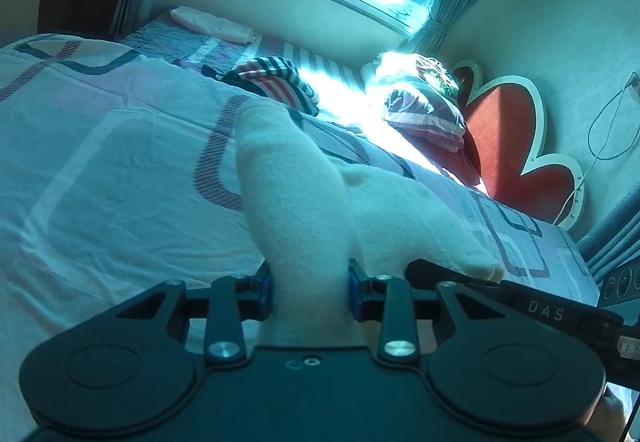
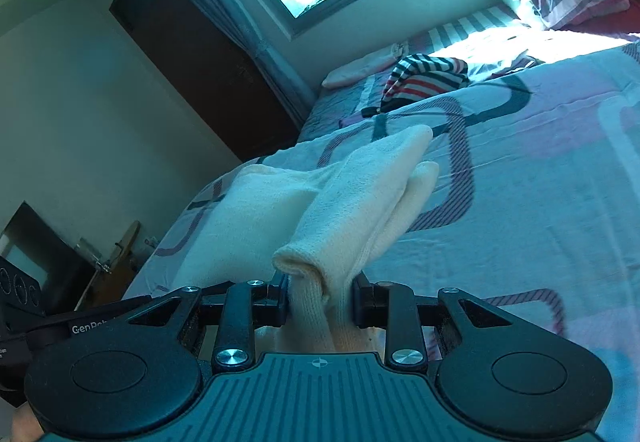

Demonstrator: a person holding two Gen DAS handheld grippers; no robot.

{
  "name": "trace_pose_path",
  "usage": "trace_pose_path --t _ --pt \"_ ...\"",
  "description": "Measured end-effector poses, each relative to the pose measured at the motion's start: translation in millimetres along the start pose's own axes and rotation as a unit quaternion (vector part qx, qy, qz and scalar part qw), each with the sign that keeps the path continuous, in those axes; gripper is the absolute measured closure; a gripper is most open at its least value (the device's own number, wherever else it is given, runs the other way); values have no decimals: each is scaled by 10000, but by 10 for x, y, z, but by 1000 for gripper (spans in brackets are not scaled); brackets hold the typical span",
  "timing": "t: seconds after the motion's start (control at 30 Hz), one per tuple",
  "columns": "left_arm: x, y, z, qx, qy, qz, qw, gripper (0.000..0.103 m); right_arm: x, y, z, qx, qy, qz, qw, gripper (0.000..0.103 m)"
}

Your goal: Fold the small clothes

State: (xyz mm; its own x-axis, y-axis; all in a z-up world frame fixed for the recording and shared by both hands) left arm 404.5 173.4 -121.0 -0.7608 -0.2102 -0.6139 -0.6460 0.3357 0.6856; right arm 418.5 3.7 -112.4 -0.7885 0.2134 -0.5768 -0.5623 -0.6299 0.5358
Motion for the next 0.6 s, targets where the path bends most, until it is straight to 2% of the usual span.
trace_pose_path --t 0.17,0.33,0.4,0.43,0.47,0.53,0.6 --pt "-150 -3 637 -95 -145 62 9998 71 158 -620 305 94 -106 68 9999 74" --pt "-20 -187 1061 -217 -186 179 9994 69 303 -1038 255 349 -105 307 9989 74" --pt "73 -287 1166 -250 -186 234 9992 63 350 -1116 188 457 -159 339 9983 74" --pt "102 -313 1208 -242 -129 230 9994 56 378 -1139 150 502 -196 337 9980 73" --pt "110 -313 1259 -233 -56 202 9995 46 402 -1143 111 546 -244 340 9976 72" --pt "108 -321 1305 -328 14 203 9993 31 436 -1117 33 679 -330 297 9967 63" --pt "105 -302 1349 -275 -17 249 9993 31 439 -1100 -20 793 -383 269 9958 55"
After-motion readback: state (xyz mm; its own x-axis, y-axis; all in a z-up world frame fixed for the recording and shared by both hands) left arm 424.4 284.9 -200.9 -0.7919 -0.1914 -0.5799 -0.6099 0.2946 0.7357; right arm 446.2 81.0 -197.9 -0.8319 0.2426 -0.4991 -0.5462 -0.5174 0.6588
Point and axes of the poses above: each gripper's, at about its wrist camera, not at the fingertips, and y roughly against the way its jaws point, z to its left, x to its underside, the point moved 8 cm from there along -y, roughly the way its jaws point, and after that the axes turned 4 degrees about z, right-handed, at the moved point
